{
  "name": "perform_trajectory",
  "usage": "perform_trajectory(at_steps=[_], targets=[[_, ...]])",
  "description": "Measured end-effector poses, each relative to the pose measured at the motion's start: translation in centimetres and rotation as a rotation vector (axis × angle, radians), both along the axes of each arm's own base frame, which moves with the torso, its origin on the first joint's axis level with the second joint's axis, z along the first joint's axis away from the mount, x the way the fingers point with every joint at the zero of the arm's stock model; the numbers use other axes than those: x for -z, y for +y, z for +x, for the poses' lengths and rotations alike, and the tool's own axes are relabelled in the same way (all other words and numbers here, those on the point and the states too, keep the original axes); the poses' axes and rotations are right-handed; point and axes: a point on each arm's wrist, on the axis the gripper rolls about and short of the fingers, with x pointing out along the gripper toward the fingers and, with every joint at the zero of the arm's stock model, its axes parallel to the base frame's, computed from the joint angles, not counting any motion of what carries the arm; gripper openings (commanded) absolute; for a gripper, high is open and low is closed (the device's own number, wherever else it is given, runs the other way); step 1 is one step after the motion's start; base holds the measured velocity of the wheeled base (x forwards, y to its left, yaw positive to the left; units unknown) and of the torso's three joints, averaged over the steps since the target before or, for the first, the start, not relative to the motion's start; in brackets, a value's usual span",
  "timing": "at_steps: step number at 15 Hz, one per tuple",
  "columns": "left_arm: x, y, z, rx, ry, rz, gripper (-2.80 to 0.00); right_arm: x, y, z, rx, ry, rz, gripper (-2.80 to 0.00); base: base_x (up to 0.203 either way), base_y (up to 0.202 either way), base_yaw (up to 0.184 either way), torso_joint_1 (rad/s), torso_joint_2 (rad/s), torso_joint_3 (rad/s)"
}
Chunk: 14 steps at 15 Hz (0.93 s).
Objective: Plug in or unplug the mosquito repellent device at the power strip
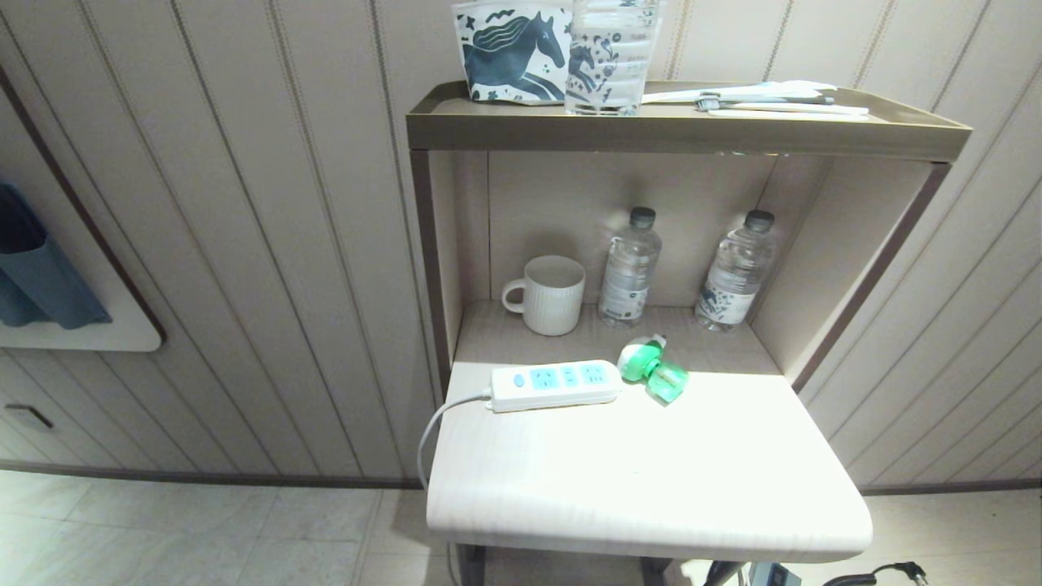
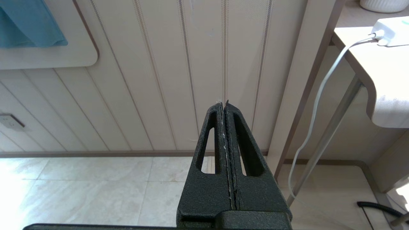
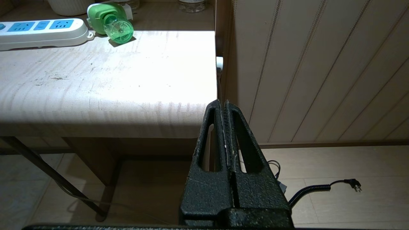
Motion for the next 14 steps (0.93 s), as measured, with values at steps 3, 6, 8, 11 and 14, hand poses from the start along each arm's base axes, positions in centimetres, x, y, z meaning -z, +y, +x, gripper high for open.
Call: perform_trajectory(at_steps=[3, 6, 8, 11, 14], targets=[[0.0, 0.0, 0.0, 0.0, 0.0, 0.0, -2.8, 0.0, 0.0, 0.0, -0.001, 0.01, -0.014, -2.8, 0.0, 0.0, 0.0, 0.0, 0.0, 0.0], [0.0, 0.0, 0.0, 0.0, 0.0, 0.0, -2.8, -2.8, 0.1, -1.3, -0.032, 0.015, -0.043, -2.8, 0.0, 0.0, 0.0, 0.0, 0.0, 0.0], [0.0, 0.0, 0.0, 0.0, 0.0, 0.0, -2.8, -7.4, 0.1, -3.3, -0.069, -0.025, -0.048, -2.8, 0.0, 0.0, 0.0, 0.0, 0.0, 0.0], [0.0, 0.0, 0.0, 0.0, 0.0, 0.0, -2.8, -14.2, 0.2, -4.4, -0.105, 0.012, -0.035, -2.8, 0.0, 0.0, 0.0, 0.0, 0.0, 0.0], [0.0, 0.0, 0.0, 0.0, 0.0, 0.0, -2.8, -20.3, 0.3, -2.0, -0.108, 0.069, -0.022, -2.8, 0.0, 0.0, 0.0, 0.0, 0.0, 0.0]])
